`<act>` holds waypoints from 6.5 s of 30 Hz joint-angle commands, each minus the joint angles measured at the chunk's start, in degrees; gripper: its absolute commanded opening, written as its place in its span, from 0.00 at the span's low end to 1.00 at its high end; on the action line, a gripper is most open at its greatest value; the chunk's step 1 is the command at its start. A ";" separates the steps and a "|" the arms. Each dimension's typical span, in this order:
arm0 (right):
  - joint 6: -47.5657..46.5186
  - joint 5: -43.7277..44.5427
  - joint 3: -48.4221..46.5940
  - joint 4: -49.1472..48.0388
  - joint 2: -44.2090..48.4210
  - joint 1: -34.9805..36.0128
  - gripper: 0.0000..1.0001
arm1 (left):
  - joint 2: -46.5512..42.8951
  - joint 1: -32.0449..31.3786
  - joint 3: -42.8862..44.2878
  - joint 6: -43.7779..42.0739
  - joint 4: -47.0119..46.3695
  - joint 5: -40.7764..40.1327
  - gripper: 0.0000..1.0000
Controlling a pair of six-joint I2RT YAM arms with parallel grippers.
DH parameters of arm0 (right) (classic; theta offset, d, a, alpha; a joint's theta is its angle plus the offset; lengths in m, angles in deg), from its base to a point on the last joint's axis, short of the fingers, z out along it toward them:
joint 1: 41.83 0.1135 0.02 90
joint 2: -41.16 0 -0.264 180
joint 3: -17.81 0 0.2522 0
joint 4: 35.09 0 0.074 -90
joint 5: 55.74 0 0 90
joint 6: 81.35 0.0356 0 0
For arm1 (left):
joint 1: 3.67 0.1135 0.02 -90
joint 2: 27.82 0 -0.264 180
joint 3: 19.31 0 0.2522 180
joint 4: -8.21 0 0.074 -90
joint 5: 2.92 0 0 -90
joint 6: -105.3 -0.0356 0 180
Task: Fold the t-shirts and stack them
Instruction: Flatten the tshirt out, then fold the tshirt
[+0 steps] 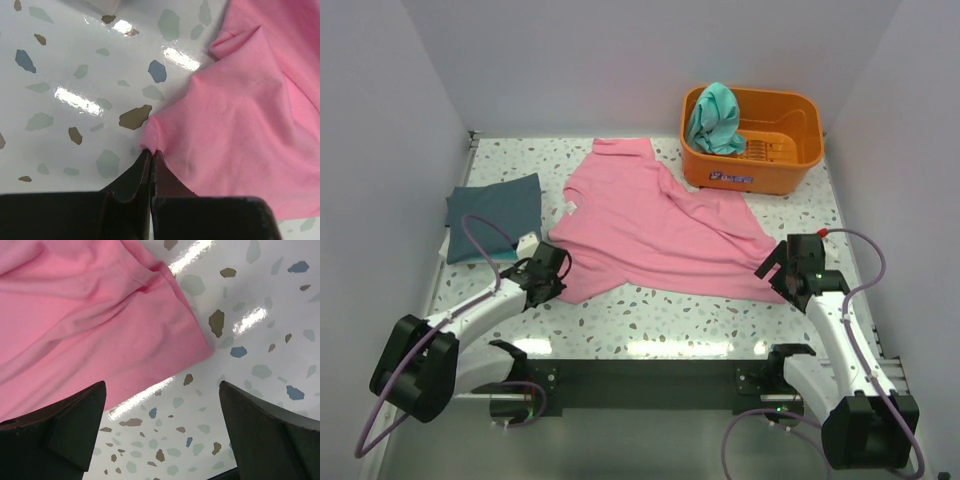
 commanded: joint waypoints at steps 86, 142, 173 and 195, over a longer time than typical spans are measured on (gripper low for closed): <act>1.81 7.99 -32.36 6.29 13.30 -0.16 0.00 | -30.97 0.23 40.91 -21.43 1.50 -3.65 0.00; -10.15 20.30 -33.44 -20.61 -43.56 -0.08 0.00 | 39.36 8.84 51.76 -39.81 -34.54 6.90 0.00; -6.38 14.14 -13.32 -7.06 -24.85 -0.16 0.02 | 5.60 8.76 14.58 -24.16 -14.06 6.02 0.00; -0.85 11.85 -10.07 6.64 -14.45 10.64 0.99 | 4.17 4.36 17.91 -23.63 -18.26 20.07 1.00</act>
